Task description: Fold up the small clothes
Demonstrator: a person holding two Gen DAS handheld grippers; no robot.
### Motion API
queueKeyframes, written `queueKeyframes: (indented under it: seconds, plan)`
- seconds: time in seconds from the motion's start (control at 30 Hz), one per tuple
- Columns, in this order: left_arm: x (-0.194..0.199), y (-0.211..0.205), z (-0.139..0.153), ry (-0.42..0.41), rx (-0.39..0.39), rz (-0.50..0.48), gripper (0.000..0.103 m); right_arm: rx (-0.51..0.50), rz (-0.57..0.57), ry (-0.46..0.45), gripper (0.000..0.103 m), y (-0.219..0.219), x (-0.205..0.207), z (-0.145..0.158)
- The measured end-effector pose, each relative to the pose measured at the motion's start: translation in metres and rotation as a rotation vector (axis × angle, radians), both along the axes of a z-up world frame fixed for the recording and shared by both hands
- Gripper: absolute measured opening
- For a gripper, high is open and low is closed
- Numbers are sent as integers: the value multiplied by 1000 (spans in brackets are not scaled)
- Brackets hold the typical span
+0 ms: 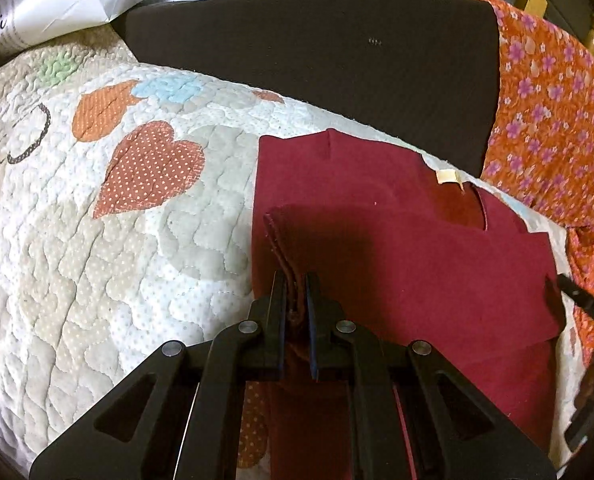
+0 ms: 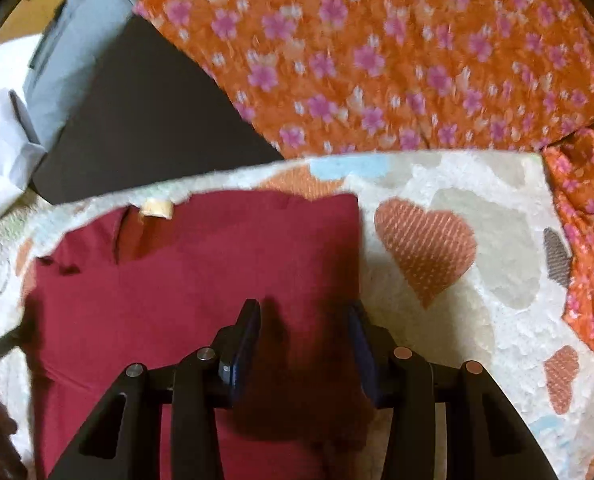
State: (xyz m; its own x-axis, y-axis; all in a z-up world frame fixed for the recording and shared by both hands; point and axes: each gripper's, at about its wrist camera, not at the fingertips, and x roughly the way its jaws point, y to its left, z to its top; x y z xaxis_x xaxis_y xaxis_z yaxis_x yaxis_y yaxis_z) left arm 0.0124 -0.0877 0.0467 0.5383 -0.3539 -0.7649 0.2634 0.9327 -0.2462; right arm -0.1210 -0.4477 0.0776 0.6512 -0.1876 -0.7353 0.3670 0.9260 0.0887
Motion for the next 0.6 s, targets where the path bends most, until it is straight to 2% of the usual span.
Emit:
queueKeyframes:
  seconds: [0.1, 0.23, 0.3, 0.33, 0.37, 0.5, 0.6]
  plan:
    - [-1, -4, -1, -14, 26, -3, 7, -25, 52, -6, 43, 13, -8, 6]
    - [0, -9, -3, -21, 37, 1, 8, -55, 32, 115, 43, 9, 1, -26]
    - [-2, -11, -2, -35, 53, -1, 8, 1, 14, 68, 44, -2, -3, -29]
    - [-3, -13, -1, -42, 65, -5, 8, 18, 5, 74, 44, -6, -5, -27]
    - [-4, -14, -1, -49, 80, -6, 13, 25, -2, 75, 44, -7, -8, -24]
    - [-6, -17, 0, -58, 102, -2, 14, 22, -3, 58, 44, 0, -30, -11]
    - [-11, -17, 2, -70, 121, -2, 21, 36, 13, 22, 44, 7, -50, -2]
